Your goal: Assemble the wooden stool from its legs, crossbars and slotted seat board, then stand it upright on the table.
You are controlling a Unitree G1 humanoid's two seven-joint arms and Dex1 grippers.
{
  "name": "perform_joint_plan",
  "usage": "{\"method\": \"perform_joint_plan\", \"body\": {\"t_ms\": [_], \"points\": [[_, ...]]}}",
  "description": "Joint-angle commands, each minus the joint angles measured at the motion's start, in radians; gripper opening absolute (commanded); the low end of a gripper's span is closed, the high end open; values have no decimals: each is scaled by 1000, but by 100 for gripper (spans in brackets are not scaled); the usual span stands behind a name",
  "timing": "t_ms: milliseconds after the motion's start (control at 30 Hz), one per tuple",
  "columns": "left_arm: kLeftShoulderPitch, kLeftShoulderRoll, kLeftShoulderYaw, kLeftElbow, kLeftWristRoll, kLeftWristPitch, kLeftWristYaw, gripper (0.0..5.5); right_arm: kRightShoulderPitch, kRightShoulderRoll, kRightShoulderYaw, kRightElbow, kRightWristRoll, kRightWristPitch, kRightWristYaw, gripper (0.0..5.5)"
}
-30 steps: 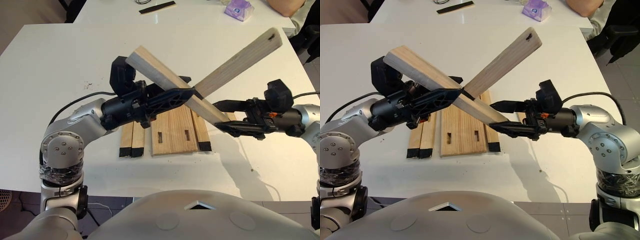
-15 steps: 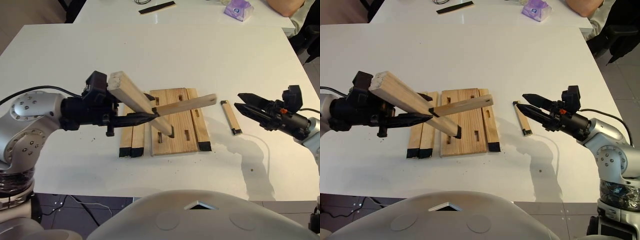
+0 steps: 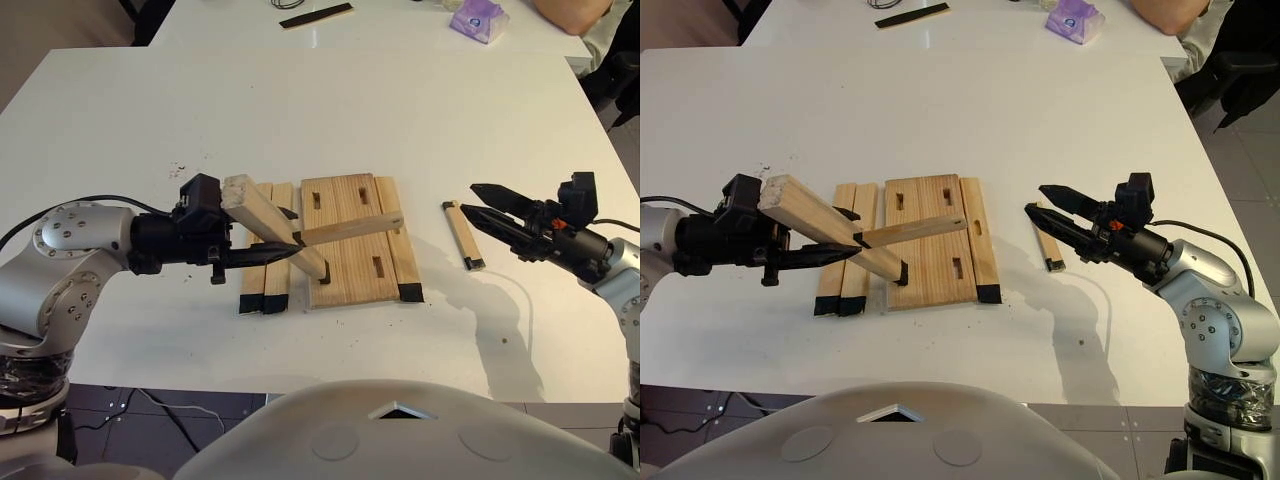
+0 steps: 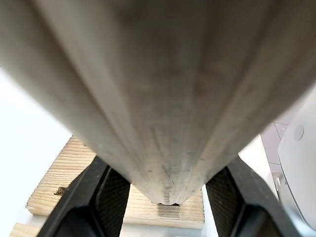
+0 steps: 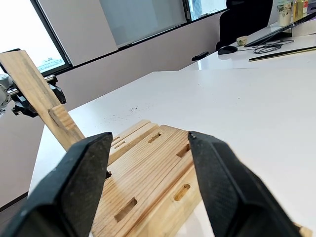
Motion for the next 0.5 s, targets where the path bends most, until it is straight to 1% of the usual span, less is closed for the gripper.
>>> {"method": "perform_joint_plan", "body": {"t_ms": [33, 233, 400, 500], "points": [[7, 14, -38, 33, 79, -6, 5, 208, -5, 1, 11, -6, -13, -10, -1, 281], [-44, 33, -13, 39, 20, 21, -2, 208, 7, 8, 13, -17, -16, -21, -10, 281], [-60, 23, -15, 6, 3, 50, 7, 208, 17, 16, 16, -22, -21, -33, -12, 281], [-40, 28, -60, 7, 88, 15, 8, 208, 19, 19, 18, -28, -22, -37, -14, 281]]}}
